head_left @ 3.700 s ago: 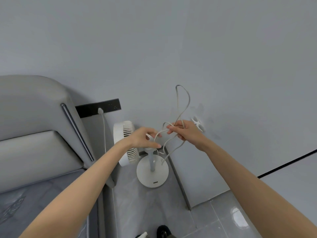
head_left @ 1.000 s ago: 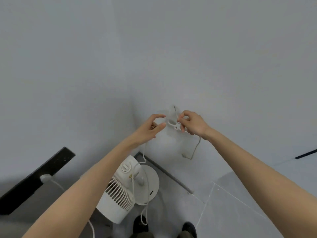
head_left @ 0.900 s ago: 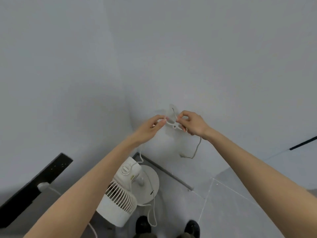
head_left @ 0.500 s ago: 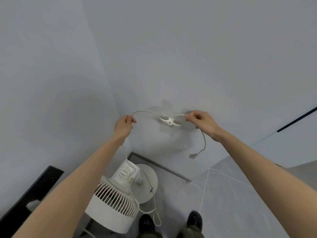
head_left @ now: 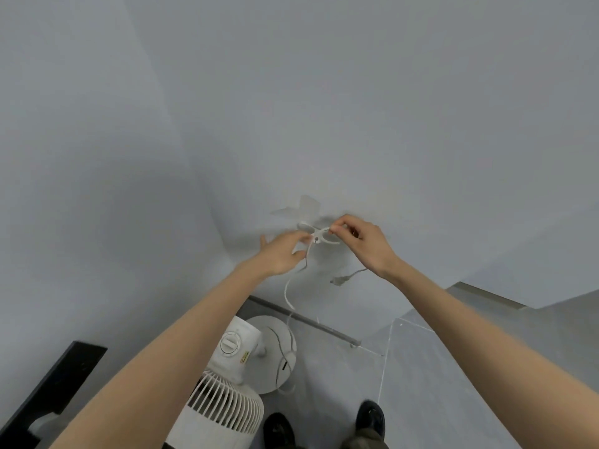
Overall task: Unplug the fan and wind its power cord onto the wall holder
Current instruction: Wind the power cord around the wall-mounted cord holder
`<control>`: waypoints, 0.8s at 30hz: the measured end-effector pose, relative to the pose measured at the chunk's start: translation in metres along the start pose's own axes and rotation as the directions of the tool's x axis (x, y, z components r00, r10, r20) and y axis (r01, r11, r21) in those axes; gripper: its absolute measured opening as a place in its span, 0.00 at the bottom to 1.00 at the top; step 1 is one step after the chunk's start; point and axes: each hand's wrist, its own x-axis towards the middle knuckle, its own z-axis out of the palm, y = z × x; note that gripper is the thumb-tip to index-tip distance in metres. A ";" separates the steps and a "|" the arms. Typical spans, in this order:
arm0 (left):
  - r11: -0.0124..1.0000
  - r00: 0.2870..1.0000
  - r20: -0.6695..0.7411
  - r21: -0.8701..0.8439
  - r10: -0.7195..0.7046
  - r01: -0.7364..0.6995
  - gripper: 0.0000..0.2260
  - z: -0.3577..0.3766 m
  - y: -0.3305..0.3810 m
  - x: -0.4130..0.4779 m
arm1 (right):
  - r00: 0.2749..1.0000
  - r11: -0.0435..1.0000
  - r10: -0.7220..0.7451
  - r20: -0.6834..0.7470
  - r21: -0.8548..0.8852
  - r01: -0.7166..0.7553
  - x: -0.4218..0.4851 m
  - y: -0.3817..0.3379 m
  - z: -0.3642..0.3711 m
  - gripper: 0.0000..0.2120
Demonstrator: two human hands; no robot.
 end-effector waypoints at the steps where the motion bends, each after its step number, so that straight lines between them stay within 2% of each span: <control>1: 0.996 0.999 0.048 -0.089 0.005 -0.001 0.14 0.003 0.003 0.000 | 1.000 1.000 0.007 -0.018 0.008 -0.006 0.001 0.001 -0.001 0.09; 4: 0.878 0.989 0.145 -0.468 -0.033 0.098 0.11 0.003 0.015 -0.009 | 0.999 1.000 0.014 -0.033 -0.010 -0.014 0.000 0.003 -0.002 0.09; 6: 0.821 0.987 0.147 -0.554 -0.067 0.138 0.10 -0.003 0.022 -0.013 | 0.999 0.999 0.024 -0.033 -0.023 -0.025 0.002 0.005 -0.005 0.09; 9: 0.806 0.994 0.078 -0.583 -0.072 0.105 0.12 -0.007 0.027 -0.018 | 0.998 0.998 0.051 -0.044 -0.023 -0.053 0.004 0.012 -0.009 0.09; 12: 0.830 0.992 -0.092 -0.557 -0.089 0.023 0.13 -0.007 0.016 -0.009 | 0.994 0.996 0.087 -0.058 -0.011 -0.088 0.004 0.024 -0.012 0.09; 14: 0.852 0.962 -0.232 -0.523 -0.146 0.003 0.12 -0.009 0.006 0.000 | 0.990 0.993 0.114 -0.084 0.004 -0.114 0.003 0.035 -0.012 0.09; 16: 0.813 0.897 -0.337 -0.581 -0.287 0.042 0.12 -0.009 -0.009 0.007 | 0.985 0.991 0.133 -0.110 0.018 -0.132 0.003 0.044 -0.009 0.09; 19: 0.756 0.827 -0.412 -0.654 -0.382 0.023 0.11 -0.007 -0.034 0.014 | 0.978 0.993 0.115 -0.173 0.018 -0.114 0.001 0.055 -0.001 0.07; 24: 0.837 0.824 -0.457 -0.546 -0.335 0.037 0.11 0.003 -0.053 0.025 | 0.949 0.995 0.020 -0.314 -0.086 -0.049 -0.010 0.077 0.017 0.03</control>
